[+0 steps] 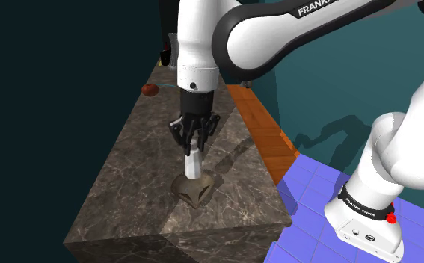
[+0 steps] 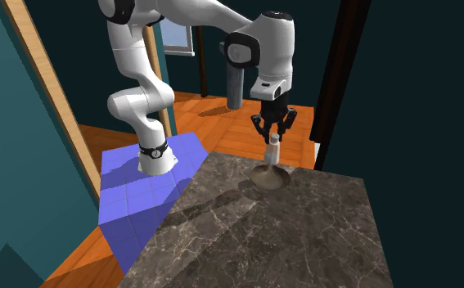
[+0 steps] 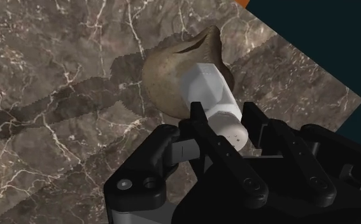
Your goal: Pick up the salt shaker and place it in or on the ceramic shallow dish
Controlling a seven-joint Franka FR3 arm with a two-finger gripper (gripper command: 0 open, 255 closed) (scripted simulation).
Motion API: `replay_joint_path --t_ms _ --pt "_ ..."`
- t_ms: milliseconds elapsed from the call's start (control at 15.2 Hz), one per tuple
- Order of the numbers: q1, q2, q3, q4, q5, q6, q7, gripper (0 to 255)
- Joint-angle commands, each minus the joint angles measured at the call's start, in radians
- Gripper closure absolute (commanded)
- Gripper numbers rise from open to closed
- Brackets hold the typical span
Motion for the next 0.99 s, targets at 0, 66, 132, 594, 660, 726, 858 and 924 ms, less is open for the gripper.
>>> replay_joint_path --t_ms 0,66,132,594,660,726,858,924 --pt "0.000 0.007 0.001 -0.022 -0.001 0.029 -0.002 255" --pt "0.000 0.012 0.002 -0.030 -0.002 0.042 -0.002 255" --pt "0.001 0.017 0.003 -0.039 -0.004 0.056 -0.001 255" --pt "0.002 0.039 0.006 -0.069 -0.009 0.106 0.001 255" --pt "0.002 0.039 0.006 -0.069 -0.009 0.106 0.001 255" --pt "0.002 0.039 0.006 -0.069 -0.009 0.106 0.001 255" --pt "0.002 0.039 0.006 -0.069 -0.009 0.106 0.001 255" --pt "0.002 0.039 0.006 -0.069 -0.009 0.106 0.001 0"
